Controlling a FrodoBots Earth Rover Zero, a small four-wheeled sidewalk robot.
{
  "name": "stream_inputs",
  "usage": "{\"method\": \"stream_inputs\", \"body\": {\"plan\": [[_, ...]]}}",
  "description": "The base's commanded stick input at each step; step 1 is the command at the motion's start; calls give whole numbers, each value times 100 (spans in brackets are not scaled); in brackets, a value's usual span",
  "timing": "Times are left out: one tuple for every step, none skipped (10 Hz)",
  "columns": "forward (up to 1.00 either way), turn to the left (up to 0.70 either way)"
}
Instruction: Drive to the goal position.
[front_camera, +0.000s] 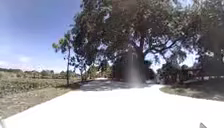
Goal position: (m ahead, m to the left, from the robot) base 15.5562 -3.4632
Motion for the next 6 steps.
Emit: {"method": "stream_inputs", "body": {"plan": [[45, 27], [45, 27], [45, 27], [45, 26], [45, 21], [45, 16]]}}
